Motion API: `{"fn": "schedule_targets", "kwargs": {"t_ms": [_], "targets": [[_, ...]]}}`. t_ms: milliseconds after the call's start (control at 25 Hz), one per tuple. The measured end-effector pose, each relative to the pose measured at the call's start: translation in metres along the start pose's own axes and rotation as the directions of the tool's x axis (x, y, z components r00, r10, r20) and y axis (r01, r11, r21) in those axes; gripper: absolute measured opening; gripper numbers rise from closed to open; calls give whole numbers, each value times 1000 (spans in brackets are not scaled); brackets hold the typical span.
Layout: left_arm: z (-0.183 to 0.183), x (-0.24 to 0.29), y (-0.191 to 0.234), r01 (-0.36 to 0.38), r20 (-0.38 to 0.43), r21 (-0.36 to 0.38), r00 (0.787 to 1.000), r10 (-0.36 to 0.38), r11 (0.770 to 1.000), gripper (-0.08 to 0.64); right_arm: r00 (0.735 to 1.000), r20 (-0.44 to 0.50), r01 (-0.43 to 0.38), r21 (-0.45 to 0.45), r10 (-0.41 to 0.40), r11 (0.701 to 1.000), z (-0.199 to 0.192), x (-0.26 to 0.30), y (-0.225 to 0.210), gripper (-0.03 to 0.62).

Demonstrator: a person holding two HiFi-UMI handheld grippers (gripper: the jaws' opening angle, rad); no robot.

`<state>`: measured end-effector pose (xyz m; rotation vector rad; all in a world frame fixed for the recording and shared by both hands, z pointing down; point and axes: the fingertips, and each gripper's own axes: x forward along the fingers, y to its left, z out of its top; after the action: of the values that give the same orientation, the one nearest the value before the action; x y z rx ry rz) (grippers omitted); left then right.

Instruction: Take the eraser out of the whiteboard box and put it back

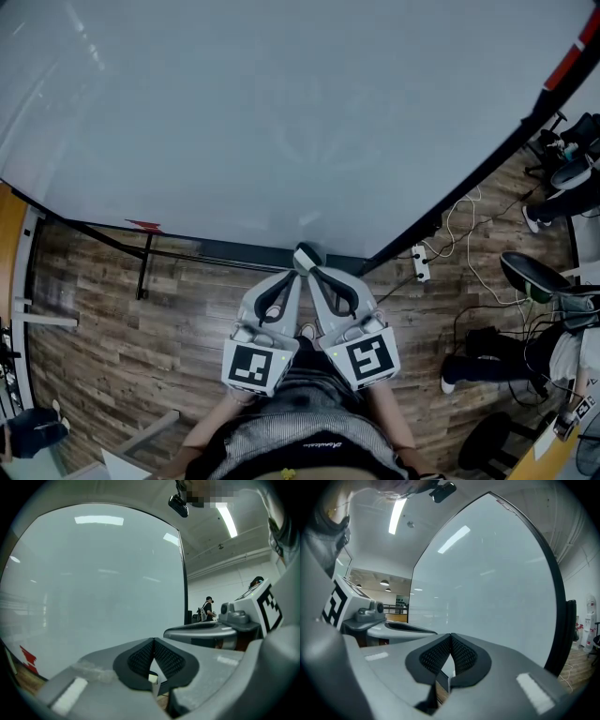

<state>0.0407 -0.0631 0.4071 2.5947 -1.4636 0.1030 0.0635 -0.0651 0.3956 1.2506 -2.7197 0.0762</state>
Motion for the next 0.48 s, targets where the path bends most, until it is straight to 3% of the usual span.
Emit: {"fn": "schedule_targets", "kwargs": {"t_ms": [480], "targets": [[-2, 3, -3, 6, -8, -2, 1000, -6, 1000, 0, 1000, -14, -1, -2, 1, 1000, -4, -2, -2, 0]]}}
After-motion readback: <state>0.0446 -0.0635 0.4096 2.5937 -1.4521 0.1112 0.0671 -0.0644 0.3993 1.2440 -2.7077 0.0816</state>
